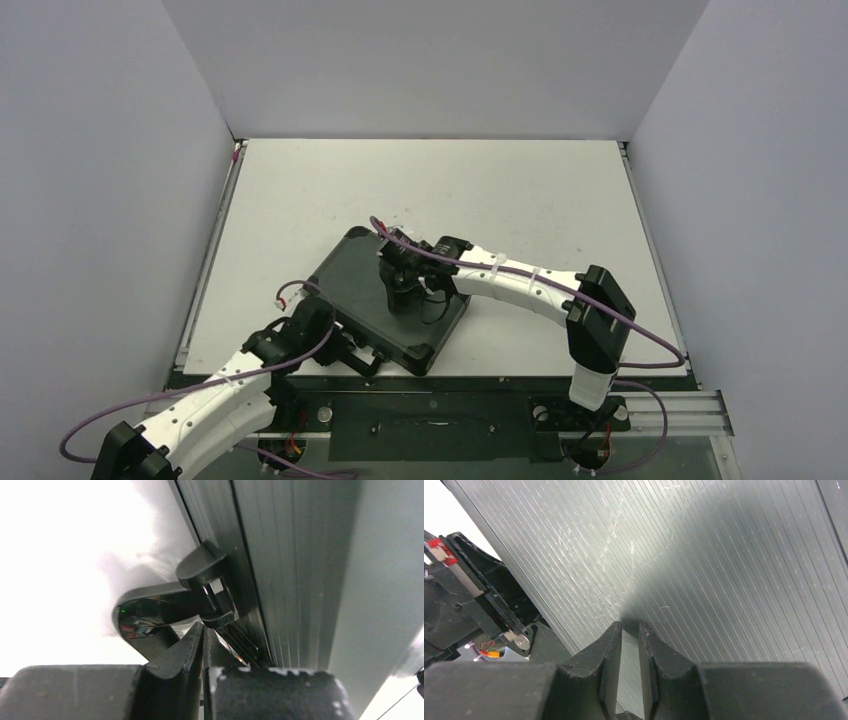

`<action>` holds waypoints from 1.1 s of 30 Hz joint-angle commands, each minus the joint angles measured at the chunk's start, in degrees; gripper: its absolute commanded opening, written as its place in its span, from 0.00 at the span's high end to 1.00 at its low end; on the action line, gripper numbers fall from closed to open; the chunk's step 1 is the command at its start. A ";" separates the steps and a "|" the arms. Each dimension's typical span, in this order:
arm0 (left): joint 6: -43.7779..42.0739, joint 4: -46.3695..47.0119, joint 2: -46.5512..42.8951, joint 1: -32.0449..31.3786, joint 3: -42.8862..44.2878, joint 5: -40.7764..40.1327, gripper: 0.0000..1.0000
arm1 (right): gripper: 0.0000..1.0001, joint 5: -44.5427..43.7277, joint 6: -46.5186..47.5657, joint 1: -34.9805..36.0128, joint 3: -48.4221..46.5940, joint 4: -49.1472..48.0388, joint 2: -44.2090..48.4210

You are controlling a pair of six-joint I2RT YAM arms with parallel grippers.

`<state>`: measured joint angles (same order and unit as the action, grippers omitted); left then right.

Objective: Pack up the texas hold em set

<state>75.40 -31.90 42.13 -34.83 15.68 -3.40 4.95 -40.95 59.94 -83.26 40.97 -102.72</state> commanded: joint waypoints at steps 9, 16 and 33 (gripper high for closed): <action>-3.95 -20.20 -11.00 0.13 9.22 -8.56 1.00 | 0.80 -4.77 3.51 -0.91 1.58 12.64 1.94; -7.20 -23.65 -15.83 0.20 14.89 -7.64 0.92 | 0.71 -7.38 4.71 -1.00 -4.08 15.46 3.94; -20.61 -25.12 -15.93 0.20 33.32 -5.10 0.45 | 0.25 -12.60 5.54 -0.31 -9.08 17.30 17.67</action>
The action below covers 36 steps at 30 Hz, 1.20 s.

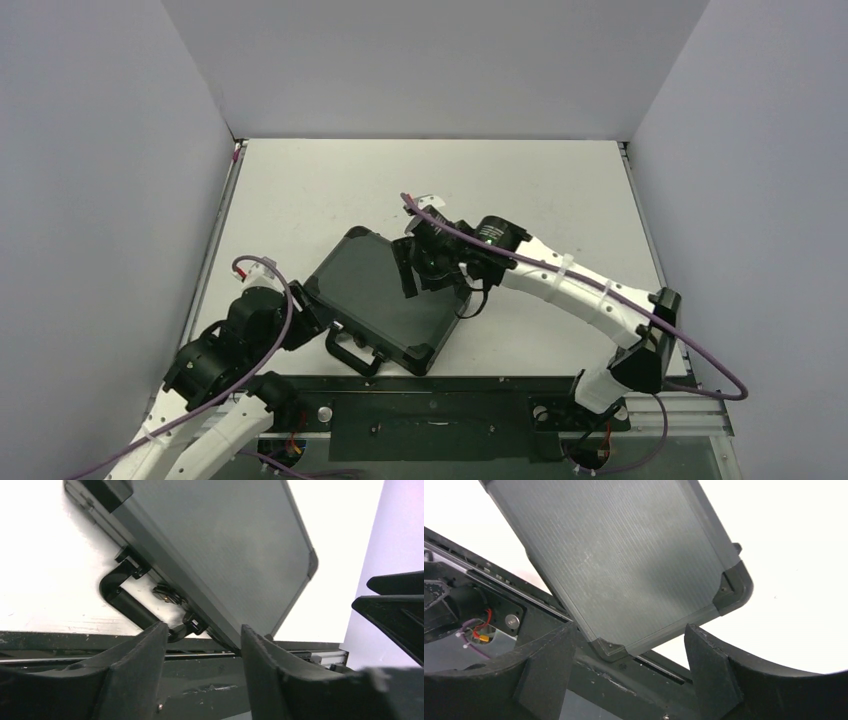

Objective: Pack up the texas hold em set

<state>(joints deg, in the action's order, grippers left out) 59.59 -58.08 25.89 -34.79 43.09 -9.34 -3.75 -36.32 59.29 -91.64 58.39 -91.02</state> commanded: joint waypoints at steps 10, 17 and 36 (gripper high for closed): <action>-10.64 5.96 1.71 0.11 14.41 0.27 0.01 | 0.17 -11.21 2.48 0.32 1.28 -2.80 19.22; -14.99 6.57 5.63 0.13 21.60 -5.07 0.04 | 0.16 -14.64 0.63 0.11 5.27 -5.44 27.41; -25.15 4.23 13.09 0.13 36.25 -8.01 0.04 | 0.08 -26.39 -2.62 -1.58 16.09 -18.38 42.47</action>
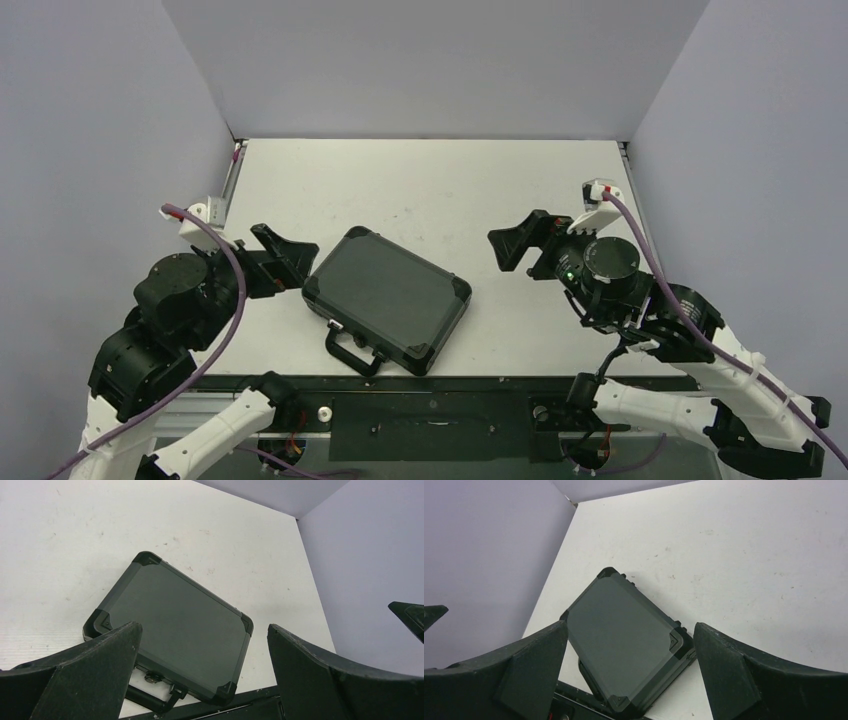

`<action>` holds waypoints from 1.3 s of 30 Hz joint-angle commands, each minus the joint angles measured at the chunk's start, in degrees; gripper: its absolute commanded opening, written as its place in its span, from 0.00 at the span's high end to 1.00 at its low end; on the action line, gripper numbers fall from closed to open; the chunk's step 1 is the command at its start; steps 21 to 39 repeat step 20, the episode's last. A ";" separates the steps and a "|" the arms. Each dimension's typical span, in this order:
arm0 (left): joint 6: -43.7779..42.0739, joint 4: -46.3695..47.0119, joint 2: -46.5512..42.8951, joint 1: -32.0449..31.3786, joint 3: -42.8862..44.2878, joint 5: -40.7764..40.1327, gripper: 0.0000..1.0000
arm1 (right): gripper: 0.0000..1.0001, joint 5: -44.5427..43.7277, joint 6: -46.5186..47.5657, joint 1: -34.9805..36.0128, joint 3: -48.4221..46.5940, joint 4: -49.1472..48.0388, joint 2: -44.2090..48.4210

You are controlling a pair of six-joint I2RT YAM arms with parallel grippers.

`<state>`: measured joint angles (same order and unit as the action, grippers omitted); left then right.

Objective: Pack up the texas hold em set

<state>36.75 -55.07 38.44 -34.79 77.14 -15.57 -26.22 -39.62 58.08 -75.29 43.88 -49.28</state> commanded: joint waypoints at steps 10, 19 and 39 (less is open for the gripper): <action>-2.35 1.54 0.06 0.15 1.67 -2.35 0.04 | 0.07 -5.00 2.20 -0.35 -0.81 -4.66 0.80; -1.42 1.74 -0.59 0.16 -0.02 -2.23 0.04 | 0.05 -8.95 1.39 -0.34 -1.49 -1.50 0.55; -1.29 1.73 -0.66 0.16 -0.17 -2.26 0.04 | 0.05 -9.30 1.14 -0.34 -1.76 -1.11 0.40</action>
